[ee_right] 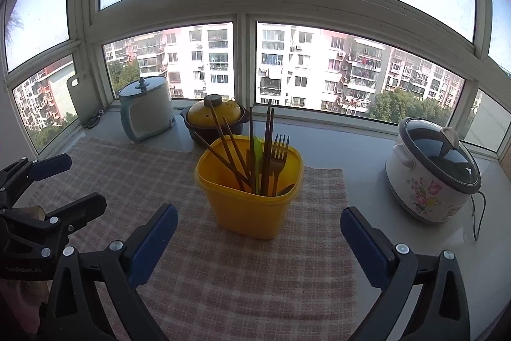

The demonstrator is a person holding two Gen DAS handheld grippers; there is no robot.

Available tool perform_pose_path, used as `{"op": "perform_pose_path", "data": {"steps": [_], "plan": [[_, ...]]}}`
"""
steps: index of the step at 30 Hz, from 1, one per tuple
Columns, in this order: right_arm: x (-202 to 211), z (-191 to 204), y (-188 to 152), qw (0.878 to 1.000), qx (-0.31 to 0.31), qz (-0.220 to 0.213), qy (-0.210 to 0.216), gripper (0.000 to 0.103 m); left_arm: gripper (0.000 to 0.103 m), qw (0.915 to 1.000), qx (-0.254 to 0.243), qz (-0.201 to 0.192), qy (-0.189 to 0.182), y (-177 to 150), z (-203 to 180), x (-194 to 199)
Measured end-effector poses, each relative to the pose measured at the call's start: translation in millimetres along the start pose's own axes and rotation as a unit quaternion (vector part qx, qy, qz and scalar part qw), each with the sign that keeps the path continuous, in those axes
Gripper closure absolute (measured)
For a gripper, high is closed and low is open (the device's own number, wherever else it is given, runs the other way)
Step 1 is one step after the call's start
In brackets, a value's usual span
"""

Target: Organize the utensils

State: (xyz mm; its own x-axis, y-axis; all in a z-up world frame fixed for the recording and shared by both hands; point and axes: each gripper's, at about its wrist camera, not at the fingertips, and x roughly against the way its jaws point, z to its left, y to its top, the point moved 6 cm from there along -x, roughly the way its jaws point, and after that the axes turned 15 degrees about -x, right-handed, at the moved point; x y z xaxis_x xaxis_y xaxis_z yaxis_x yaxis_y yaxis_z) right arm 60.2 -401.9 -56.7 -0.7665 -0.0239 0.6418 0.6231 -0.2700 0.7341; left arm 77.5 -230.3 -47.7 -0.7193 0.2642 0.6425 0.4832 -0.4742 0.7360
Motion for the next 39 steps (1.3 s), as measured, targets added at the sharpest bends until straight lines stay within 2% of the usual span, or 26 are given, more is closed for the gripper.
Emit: {"op": "perform_pose_path", "data": {"steps": [5,7,26,39], "plan": [[-2,-2,-2,1.000,-0.003,0.001,-0.003,0.000,0.006,0.9999,-0.001,0.007,0.012,-1,2,1],[-3,-2,-2,1.000,-0.002,0.003,-0.004,0.000,0.000,0.9998,0.001,0.010,0.017,-1,3,1],[-9,-4,-4,1.000,-0.006,0.008,-0.006,0.000,0.000,0.9983,0.006,0.040,0.042,-6,10,-12],[-20,-11,-5,1.000,-0.012,0.019,-0.008,0.000,0.000,0.9977,0.003,0.042,0.053,-6,10,-17]]}}
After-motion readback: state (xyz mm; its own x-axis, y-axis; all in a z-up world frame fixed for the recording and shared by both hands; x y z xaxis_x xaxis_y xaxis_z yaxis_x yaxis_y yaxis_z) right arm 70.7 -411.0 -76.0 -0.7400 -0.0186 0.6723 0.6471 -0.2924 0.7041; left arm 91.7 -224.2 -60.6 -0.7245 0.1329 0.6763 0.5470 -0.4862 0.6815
